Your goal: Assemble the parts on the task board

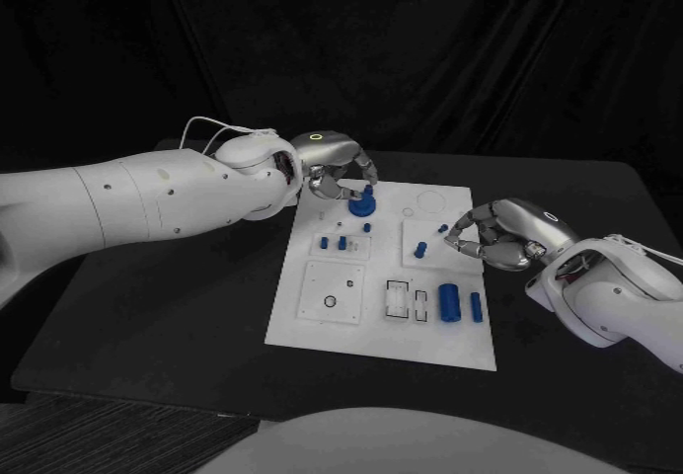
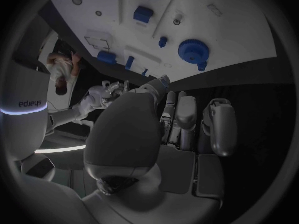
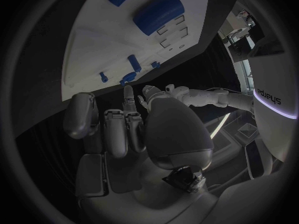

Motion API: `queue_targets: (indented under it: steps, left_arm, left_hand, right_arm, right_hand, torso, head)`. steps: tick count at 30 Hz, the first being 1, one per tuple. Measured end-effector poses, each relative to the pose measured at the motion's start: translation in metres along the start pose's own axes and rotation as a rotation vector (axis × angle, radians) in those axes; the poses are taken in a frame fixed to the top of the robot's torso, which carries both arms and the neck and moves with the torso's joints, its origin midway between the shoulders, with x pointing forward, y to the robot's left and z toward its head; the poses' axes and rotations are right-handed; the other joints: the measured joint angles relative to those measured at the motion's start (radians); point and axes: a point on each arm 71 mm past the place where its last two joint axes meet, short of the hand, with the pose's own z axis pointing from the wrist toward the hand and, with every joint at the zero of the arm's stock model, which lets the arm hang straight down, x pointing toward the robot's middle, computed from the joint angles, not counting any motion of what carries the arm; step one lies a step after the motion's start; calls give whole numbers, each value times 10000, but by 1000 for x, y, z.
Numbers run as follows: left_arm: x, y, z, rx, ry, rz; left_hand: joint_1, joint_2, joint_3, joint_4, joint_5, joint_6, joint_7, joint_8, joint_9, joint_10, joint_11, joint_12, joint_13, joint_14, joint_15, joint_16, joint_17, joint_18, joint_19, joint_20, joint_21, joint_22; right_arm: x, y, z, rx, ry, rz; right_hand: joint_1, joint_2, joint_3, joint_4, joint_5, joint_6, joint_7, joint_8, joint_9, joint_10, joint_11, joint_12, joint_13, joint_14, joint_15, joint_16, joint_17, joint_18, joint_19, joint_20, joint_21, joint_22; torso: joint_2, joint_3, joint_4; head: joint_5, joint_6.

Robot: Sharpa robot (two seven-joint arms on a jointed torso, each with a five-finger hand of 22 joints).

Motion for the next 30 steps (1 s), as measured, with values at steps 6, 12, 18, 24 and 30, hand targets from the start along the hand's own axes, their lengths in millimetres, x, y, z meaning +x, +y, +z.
queue_targets:
  steps: [6,12,18,24,30]
  left_arm:
    - [14,-11,8,616,447,1175]
    - [20,-14,9,862,643,1786]
    - [24,-18,11,948,793,2139]
    - [28,-22,12,947,1027,2283]
    - [35,-26,12,988,1249,2291]
  left_hand:
    - [-159,-156,-39,-37,0,-7,5,0,-390,133,-121,-26,-442,90,-21,2,-40,0,45,-45,86,0]
    - [-240,-74,-65,-60,-7,-7,5,0,-636,453,-116,-22,-642,90,-20,2,-198,-1,45,-45,85,0]
    - [-241,-73,-67,-58,-8,67,81,1,-828,708,-152,-14,-781,89,-20,1,-339,0,45,-44,84,0]
    - [-315,0,-190,62,-236,305,55,1,-940,942,-154,136,-873,89,-20,9,-400,-1,45,-44,84,0]
    - [-399,84,-192,64,-469,544,13,1,-1042,1134,-152,219,-931,88,-20,9,-402,0,45,-43,83,0]
  right_arm:
    - [0,2,0,-73,-20,30]
    - [0,4,-1,-112,-18,53]
    - [0,4,-1,-120,-19,57]
    - [0,4,-1,-124,-18,59]
    - [0,4,-1,-119,-15,56]
  right_hand:
    - [0,0,0,0,0,49,-50,0,0,0,0,0,0,0,0,0,0,0,0,0,0,0]
    - [0,0,0,0,0,49,-50,0,0,0,-1,0,0,0,0,0,0,0,0,0,0,0]
    - [0,0,0,0,0,49,-50,0,0,0,0,0,0,0,0,0,0,0,0,0,0,0]
    - [0,0,0,0,0,49,-49,0,0,0,0,0,0,0,0,0,0,0,0,0,0,0]
    - [0,0,0,0,0,49,-50,0,0,0,0,0,0,0,0,0,0,0,0,0,0,0]
  torso:
    - [18,-21,-19]
    - [54,-57,-73]
    - [92,-84,-119]
    - [130,-110,-126]
    - [131,-115,-131]
  head:
    - [20,0]
    - [52,0]
    - [101,-1]
    - [82,-1]
    - [45,0]
